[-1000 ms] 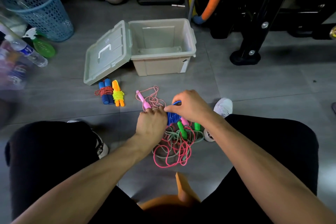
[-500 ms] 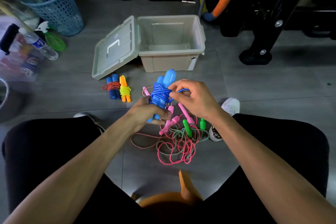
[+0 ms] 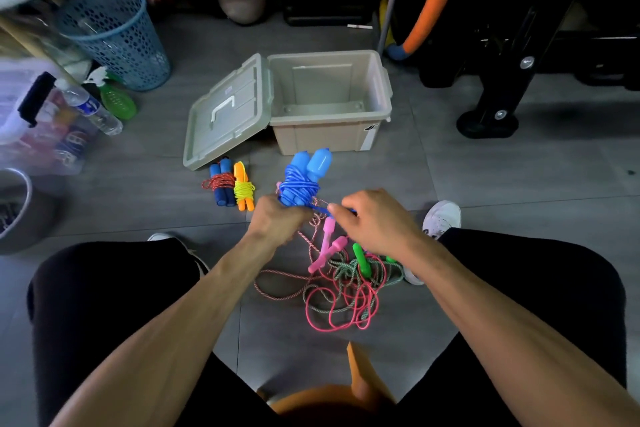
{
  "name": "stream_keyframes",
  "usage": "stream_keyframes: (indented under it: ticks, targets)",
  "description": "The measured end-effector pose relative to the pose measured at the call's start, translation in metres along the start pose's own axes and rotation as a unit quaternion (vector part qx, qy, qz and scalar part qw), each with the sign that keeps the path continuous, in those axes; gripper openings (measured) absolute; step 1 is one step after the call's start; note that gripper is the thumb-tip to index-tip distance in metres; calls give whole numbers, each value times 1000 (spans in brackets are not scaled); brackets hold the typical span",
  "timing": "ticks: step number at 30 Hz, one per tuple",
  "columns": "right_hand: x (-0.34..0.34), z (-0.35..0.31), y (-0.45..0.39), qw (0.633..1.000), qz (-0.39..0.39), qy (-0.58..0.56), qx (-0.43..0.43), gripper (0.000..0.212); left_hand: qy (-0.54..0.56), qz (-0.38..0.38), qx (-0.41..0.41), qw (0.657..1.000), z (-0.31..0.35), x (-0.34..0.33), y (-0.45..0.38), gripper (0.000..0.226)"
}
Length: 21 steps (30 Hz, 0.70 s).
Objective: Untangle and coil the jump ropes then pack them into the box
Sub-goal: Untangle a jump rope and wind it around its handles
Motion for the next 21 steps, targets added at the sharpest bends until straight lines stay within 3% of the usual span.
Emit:
stream_keyframes:
  ticks: [5,10,13,17,21]
  targets:
    - [-16,-5,10,998,-35,29,47,57,-6,42,40,998,-21,-5,-5,10]
    - [-1,-11,16,998,-2,-45,39,48,-25,40,50,998,-11,1,-16,11]
    - [15,-9,16,988,56,-140,-5,52,-30,15,38,999,-10,-3,-17,18]
    - [17,-1,7,940,77,-324,-78,39,-132,49,-90,986,-1,-4,-14,17]
    - [14,-5,-2,842,85,-513,-146,31,-159,35,-117,980,1,-10,-1,38]
Point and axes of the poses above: each hand's wrist, its own y-axis away from the middle knuckle, its own x-axis out of the back of the hand, z = x × y, the point moved 3 cm from there along -y, towards the middle knuckle
